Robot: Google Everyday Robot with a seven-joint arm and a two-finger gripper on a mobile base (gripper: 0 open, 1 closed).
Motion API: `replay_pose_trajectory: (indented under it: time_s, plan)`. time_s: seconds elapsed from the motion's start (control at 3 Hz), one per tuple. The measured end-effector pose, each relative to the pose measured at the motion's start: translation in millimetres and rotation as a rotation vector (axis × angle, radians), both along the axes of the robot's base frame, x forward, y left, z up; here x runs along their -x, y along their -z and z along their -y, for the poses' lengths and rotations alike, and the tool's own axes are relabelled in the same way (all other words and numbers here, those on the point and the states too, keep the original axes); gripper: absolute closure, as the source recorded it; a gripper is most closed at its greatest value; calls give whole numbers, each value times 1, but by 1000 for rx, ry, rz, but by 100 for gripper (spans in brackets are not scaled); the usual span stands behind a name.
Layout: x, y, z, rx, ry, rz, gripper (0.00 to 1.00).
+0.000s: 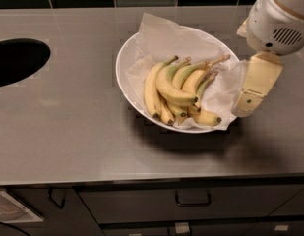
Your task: Pick banana from white bowl
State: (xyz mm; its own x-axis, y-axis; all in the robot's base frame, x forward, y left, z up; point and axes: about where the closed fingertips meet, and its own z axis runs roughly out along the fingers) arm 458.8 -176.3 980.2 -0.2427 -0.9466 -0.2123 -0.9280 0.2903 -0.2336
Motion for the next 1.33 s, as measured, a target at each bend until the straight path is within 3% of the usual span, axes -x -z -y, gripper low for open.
replay_pose_trajectory:
  time_s: [0.33,1.0,1.33]
  plan:
    - [-16,18,-10,-29,79,-15,0]
    - [-19,20,-31,-61,93,-18,0]
    - [-21,25,-48,-68,69,-21,0]
